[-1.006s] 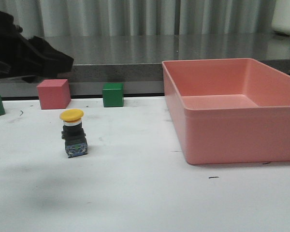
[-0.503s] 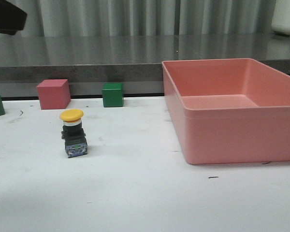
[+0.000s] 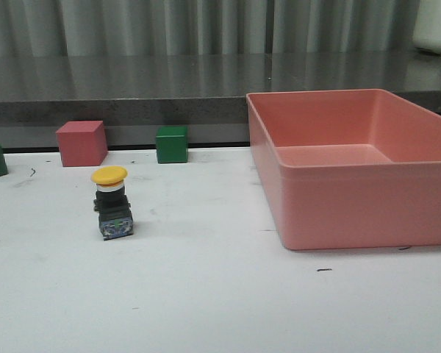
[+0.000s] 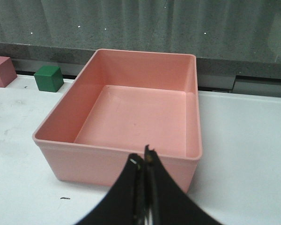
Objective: Place and stand button with both arms
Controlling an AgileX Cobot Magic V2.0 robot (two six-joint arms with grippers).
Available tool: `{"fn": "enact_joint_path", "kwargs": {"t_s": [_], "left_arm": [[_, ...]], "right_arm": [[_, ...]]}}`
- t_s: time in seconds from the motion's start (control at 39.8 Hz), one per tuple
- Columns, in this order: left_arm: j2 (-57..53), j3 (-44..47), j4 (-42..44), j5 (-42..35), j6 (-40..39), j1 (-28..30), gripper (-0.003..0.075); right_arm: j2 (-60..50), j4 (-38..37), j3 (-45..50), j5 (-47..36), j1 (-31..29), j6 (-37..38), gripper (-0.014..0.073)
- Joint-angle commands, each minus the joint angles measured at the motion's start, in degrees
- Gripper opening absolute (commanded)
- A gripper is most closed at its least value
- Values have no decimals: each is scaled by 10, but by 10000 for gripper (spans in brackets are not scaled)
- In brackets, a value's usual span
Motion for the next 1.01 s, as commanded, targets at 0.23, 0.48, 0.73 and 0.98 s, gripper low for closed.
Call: {"fn": "enact_joint_path", "kwargs": {"t_s": [0.23, 0.48, 0.73, 0.98], "left_arm": [[-68, -17, -27, -33, -6, -3, -20], [-68, -17, -27, -33, -6, -3, -20], [-68, -15, -27, -35, -6, -3, -20], [-127, 53, -64, -80, 7, 27, -20]], "right_arm": [[4, -10, -15, -50, -3, -4, -69], [4, -10, -15, -50, -3, -4, -69], [4, -10, -15, -50, -3, -4, -69], [4, -10, -15, -50, -3, -4, -69]]}}
